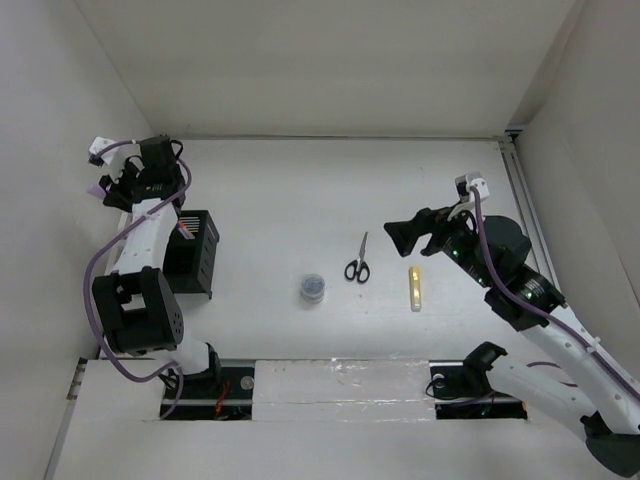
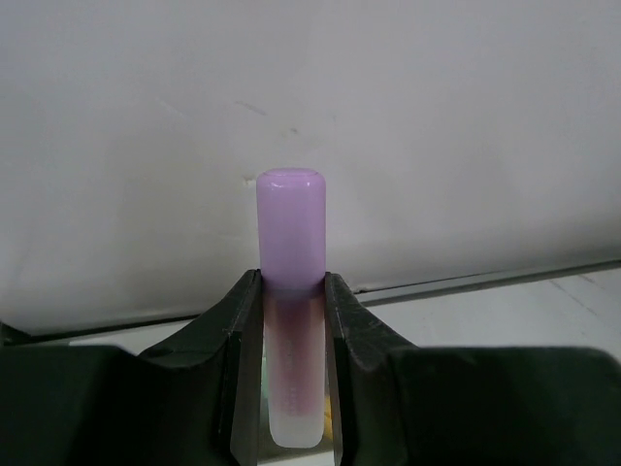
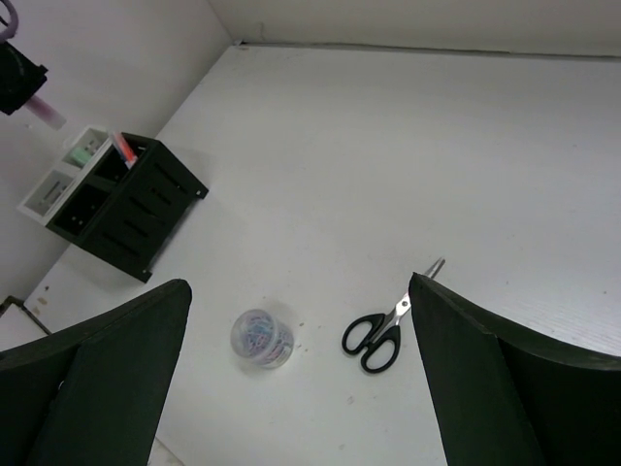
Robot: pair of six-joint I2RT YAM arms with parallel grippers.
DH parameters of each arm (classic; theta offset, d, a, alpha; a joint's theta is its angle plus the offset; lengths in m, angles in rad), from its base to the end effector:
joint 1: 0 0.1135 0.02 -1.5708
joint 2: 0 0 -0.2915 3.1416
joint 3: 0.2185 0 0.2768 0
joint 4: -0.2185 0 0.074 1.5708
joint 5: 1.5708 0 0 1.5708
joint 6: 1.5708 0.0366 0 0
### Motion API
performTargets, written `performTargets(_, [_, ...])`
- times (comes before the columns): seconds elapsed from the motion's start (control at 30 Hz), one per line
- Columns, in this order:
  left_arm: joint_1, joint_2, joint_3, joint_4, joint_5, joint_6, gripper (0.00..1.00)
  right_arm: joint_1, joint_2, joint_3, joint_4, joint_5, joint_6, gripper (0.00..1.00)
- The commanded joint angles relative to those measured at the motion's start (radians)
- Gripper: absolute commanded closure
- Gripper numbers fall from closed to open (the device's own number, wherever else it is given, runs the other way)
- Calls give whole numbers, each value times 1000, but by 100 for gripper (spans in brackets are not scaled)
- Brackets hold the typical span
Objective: Sort the stationery into containers
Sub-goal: Place the stationery into the container
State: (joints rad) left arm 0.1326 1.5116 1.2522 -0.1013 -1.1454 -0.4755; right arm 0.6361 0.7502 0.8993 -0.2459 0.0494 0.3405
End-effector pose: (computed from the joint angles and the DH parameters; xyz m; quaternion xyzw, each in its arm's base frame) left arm 0.3551 0.0810 0.3617 -0.5010 0.5673 0.3576 0.5471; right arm 0.1419 0.1026 0.4010 -0.0926 0.7346 0.2990 0.6019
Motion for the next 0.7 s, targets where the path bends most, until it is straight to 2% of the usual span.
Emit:
performTargets(0.0, [10, -16, -53, 58, -74, -23, 100, -4, 14, 4, 74, -54, 6, 0])
performTargets(0.27, [10, 19, -97, 29, -109, -140, 100, -4, 23, -5, 74, -54, 6, 0])
performTargets(0.67, [10, 91, -93, -139, -151, -336, 100, -4, -6, -5, 56, -43, 6, 0])
